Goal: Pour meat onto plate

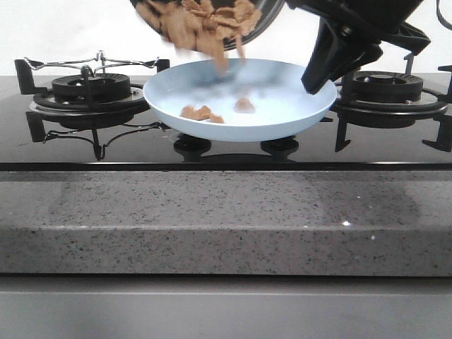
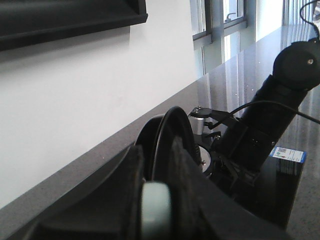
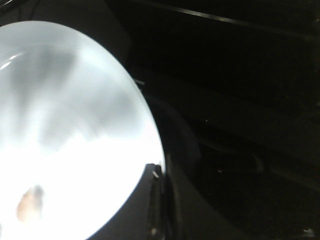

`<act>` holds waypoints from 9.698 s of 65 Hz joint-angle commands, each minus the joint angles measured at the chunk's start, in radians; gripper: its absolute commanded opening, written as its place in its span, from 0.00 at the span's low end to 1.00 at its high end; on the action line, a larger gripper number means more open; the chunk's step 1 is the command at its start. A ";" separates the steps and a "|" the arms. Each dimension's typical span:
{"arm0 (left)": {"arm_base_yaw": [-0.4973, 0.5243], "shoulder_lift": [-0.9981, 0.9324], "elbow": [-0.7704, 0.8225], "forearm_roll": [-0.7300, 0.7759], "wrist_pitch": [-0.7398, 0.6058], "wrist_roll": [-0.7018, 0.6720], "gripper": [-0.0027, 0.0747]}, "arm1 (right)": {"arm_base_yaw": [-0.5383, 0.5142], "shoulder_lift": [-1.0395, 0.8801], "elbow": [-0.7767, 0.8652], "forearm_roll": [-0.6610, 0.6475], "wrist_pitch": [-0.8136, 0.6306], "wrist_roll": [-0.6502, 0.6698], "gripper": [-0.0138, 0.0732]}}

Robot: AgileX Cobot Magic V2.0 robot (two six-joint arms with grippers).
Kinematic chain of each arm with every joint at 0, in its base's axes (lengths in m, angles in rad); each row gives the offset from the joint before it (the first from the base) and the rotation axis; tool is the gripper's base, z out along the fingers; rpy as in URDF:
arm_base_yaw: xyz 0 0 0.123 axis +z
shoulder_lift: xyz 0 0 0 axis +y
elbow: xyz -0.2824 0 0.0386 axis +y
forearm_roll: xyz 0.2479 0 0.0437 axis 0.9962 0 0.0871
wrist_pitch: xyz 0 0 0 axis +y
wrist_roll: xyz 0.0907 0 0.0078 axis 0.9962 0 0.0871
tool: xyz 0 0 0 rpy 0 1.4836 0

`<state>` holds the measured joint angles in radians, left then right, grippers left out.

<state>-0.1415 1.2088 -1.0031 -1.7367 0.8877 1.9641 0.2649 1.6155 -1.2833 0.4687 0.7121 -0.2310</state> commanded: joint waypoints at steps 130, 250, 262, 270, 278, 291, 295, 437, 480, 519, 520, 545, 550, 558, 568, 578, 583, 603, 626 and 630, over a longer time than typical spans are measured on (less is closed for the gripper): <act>0.374 0.374 -0.216 -0.128 -0.080 -1.006 0.01 | -0.001 -0.041 -0.026 0.029 -0.043 -0.009 0.02; 0.555 0.281 -0.385 0.707 0.029 -1.343 0.71 | -0.001 -0.041 -0.026 0.029 -0.042 -0.009 0.02; 0.441 0.097 -0.361 0.999 0.020 -1.449 0.67 | -0.001 -0.041 -0.026 0.029 -0.042 -0.009 0.02; 0.325 -0.039 -0.275 1.129 -0.047 -1.513 0.64 | -0.001 -0.041 -0.026 0.029 -0.042 -0.009 0.02; 0.230 -0.163 -0.179 1.235 -0.061 -1.563 0.64 | -0.001 -0.041 -0.026 0.029 -0.042 -0.009 0.02; 0.135 -0.348 -0.033 1.350 -0.045 -1.611 0.64 | -0.001 -0.041 -0.026 0.029 -0.042 -0.009 0.02; 0.127 -0.410 0.018 1.363 -0.038 -1.611 0.64 | -0.001 -0.041 -0.026 0.029 -0.042 -0.009 0.02; 0.128 -0.636 0.179 1.398 -0.001 -1.611 0.64 | -0.124 0.490 -0.812 0.036 0.300 0.040 0.45; 0.128 -0.636 0.179 1.333 -0.053 -1.611 0.64 | -0.067 -0.088 -0.341 -0.138 0.160 0.048 0.55; 0.128 -0.636 0.179 1.333 -0.056 -1.611 0.64 | -0.068 -0.943 0.471 -0.188 0.089 0.049 0.55; 0.128 -0.636 0.179 1.333 -0.056 -1.611 0.64 | -0.068 -0.958 0.479 -0.188 0.093 0.049 0.55; 0.128 -0.636 0.179 1.333 -0.052 -1.611 0.44 | -0.068 -1.066 0.582 -0.190 0.194 0.049 0.45; 0.128 -0.636 0.179 1.331 -0.052 -1.611 0.30 | -0.068 -1.066 0.582 -0.190 0.194 0.049 0.31; 0.128 -0.636 0.179 1.331 -0.052 -1.611 0.12 | -0.068 -1.066 0.582 -0.190 0.194 0.049 0.10; 0.128 -0.636 0.179 1.331 -0.054 -1.611 0.01 | -0.068 -1.066 0.582 -0.187 0.194 0.049 0.02; 0.128 -0.636 0.179 1.331 -0.054 -1.611 0.01 | -0.068 -1.066 0.582 -0.160 0.207 0.049 0.02; 0.128 -0.636 0.179 1.331 -0.054 -1.611 0.01 | -0.068 -1.066 0.582 -0.160 0.211 0.049 0.02; 0.130 -0.689 0.197 1.332 -0.056 -1.611 0.01 | -0.068 -1.066 0.582 -0.160 0.215 0.049 0.02; 0.136 -0.921 0.448 1.386 -0.268 -1.754 0.01 | -0.068 -1.066 0.582 -0.160 0.219 0.049 0.02; 0.136 -0.967 0.521 1.427 -0.334 -1.819 0.01 | -0.068 -1.066 0.582 -0.160 0.219 0.049 0.02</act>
<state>-0.0052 0.2796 -0.5318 -0.3369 0.7129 0.2337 0.1982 0.5476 -0.6742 0.2860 0.9778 -0.1767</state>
